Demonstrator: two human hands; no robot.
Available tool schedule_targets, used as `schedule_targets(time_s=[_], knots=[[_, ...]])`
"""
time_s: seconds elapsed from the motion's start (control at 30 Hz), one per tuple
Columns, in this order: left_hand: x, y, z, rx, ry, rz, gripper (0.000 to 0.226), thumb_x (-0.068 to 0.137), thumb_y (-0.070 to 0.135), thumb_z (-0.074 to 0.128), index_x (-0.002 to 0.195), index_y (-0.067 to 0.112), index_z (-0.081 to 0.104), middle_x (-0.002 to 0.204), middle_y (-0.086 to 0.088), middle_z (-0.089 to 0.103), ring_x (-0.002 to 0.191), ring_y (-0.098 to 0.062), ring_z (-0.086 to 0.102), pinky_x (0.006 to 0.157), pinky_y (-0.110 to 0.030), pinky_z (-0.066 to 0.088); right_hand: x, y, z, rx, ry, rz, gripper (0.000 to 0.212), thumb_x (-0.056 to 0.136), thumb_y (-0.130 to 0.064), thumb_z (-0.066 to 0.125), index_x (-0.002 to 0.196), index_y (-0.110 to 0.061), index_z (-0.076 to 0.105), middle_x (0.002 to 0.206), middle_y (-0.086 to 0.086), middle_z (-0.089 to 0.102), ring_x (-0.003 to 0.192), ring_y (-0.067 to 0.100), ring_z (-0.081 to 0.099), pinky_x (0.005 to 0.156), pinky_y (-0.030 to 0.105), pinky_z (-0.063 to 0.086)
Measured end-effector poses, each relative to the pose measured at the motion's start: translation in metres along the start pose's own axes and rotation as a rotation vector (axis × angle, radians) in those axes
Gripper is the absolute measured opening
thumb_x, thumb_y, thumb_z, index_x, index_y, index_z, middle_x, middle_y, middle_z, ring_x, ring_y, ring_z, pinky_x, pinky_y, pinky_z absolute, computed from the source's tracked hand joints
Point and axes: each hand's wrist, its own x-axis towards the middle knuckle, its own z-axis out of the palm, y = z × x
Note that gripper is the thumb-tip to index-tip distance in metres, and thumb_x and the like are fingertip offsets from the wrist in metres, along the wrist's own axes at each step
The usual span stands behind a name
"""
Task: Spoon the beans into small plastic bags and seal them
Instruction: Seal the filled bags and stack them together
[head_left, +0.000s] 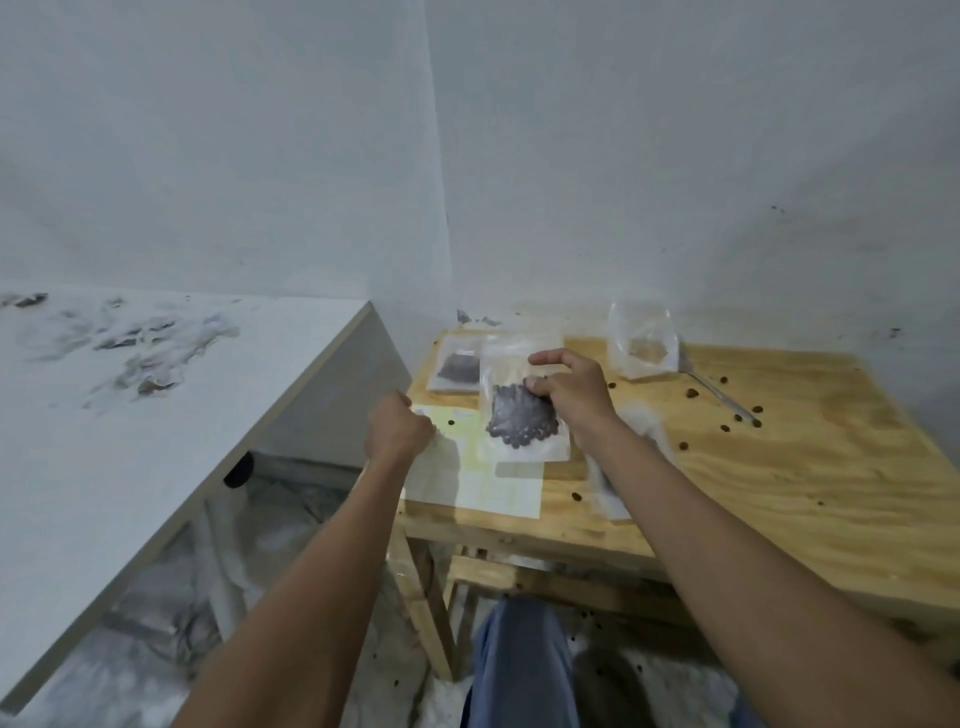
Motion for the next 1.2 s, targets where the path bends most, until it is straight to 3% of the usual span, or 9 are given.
schedule_targets(time_s=[0.2, 0.37, 0.47, 0.6, 0.7, 0.87, 0.97, 1.1, 1.2], knots=[[-0.005, 0.003, 0.002, -0.023, 0.048, -0.023, 0.044, 0.085, 0.012, 0.066, 0.128, 0.017, 0.057, 0.122, -0.010, 0.064, 0.107, -0.030, 0.063, 0.096, -0.044, 0.053, 0.001, 0.005, -0.004, -0.008, 0.012, 0.005, 0.022, 0.081, -0.007, 0.077, 0.090, -0.027, 0.073, 0.107, 0.011, 0.072, 0.091, 0.023, 0.067, 0.065, 0.028, 0.047], [-0.019, 0.044, -0.010, -0.485, -0.055, 0.093, 0.045, 0.083, 0.002, 0.072, 0.124, 0.009, 0.054, 0.101, -0.008, 0.061, 0.077, -0.013, 0.056, 0.061, -0.029, 0.046, 0.001, 0.006, -0.008, -0.003, 0.028, -0.005, 0.023, 0.083, -0.005, 0.076, 0.091, -0.026, 0.073, 0.101, 0.008, 0.071, 0.077, 0.018, 0.066, 0.064, 0.029, 0.050], [-0.036, 0.074, -0.002, -0.593, -0.117, 0.156, 0.045, 0.079, 0.006, 0.075, 0.119, 0.015, 0.056, 0.104, -0.012, 0.069, 0.087, -0.020, 0.065, 0.065, -0.031, 0.046, -0.001, 0.004, -0.011, 0.003, 0.022, -0.022, 0.020, 0.087, -0.005, 0.073, 0.093, -0.025, 0.073, 0.095, 0.005, 0.070, 0.069, 0.014, 0.062, 0.061, 0.026, 0.046], [-0.062, 0.098, 0.021, -0.587, -0.082, 0.210, 0.042, 0.077, 0.007, 0.078, 0.114, 0.013, 0.059, 0.090, -0.004, 0.066, 0.078, -0.012, 0.063, 0.066, -0.026, 0.046, -0.004, 0.002, -0.014, 0.061, 0.057, -0.044, 0.012, 0.092, -0.016, 0.068, 0.093, -0.026, 0.075, 0.104, -0.001, 0.074, 0.096, 0.019, 0.070, 0.079, 0.032, 0.056], [-0.075, 0.104, 0.034, -0.565, -0.044, 0.230, 0.037, 0.080, 0.005, 0.073, 0.113, 0.013, 0.058, 0.083, 0.000, 0.062, 0.073, -0.007, 0.060, 0.062, -0.022, 0.045, -0.006, 0.001, -0.020, 0.071, 0.056, -0.063, 0.012, 0.083, -0.025, 0.081, 0.093, -0.026, 0.074, 0.104, 0.001, 0.075, 0.098, 0.021, 0.071, 0.088, 0.037, 0.058], [-0.081, 0.103, 0.043, -0.458, 0.044, 0.328, 0.026, 0.080, 0.017, 0.079, 0.102, 0.020, 0.064, 0.092, -0.001, 0.062, 0.085, -0.013, 0.062, 0.068, -0.026, 0.043, -0.007, 0.003, -0.025, 0.040, 0.101, -0.069, 0.019, 0.080, -0.015, 0.083, 0.092, -0.026, 0.072, 0.103, 0.006, 0.074, 0.098, 0.023, 0.071, 0.090, 0.039, 0.058], [-0.077, 0.101, 0.048, -0.449, 0.036, 0.358, 0.015, 0.080, 0.026, 0.079, 0.091, 0.029, 0.069, 0.103, -0.002, 0.058, 0.099, -0.016, 0.058, 0.081, -0.029, 0.046, -0.007, 0.001, -0.027, 0.050, 0.114, -0.061, 0.017, 0.083, -0.013, 0.079, 0.092, -0.026, 0.073, 0.103, 0.005, 0.073, 0.095, 0.022, 0.071, 0.087, 0.038, 0.059], [-0.074, 0.098, 0.048, -0.673, -0.148, 0.277, 0.009, 0.088, 0.010, 0.071, 0.090, 0.018, 0.075, 0.081, -0.001, 0.069, 0.076, -0.016, 0.066, 0.061, -0.022, 0.050, -0.008, -0.002, -0.027, 0.036, 0.096, -0.054, 0.017, 0.087, -0.008, 0.072, 0.095, -0.022, 0.075, 0.097, 0.003, 0.074, 0.082, 0.020, 0.070, 0.079, 0.039, 0.060], [-0.069, 0.097, 0.051, -0.682, -0.147, 0.241, 0.018, 0.091, 0.001, 0.063, 0.095, 0.011, 0.077, 0.085, 0.004, 0.070, 0.081, -0.012, 0.066, 0.070, -0.022, 0.053, -0.007, 0.000, -0.025, 0.001, 0.070, -0.063, 0.022, 0.090, -0.005, 0.063, 0.098, -0.022, 0.074, 0.084, 0.004, 0.069, 0.069, 0.020, 0.060, 0.063, 0.032, 0.051]])
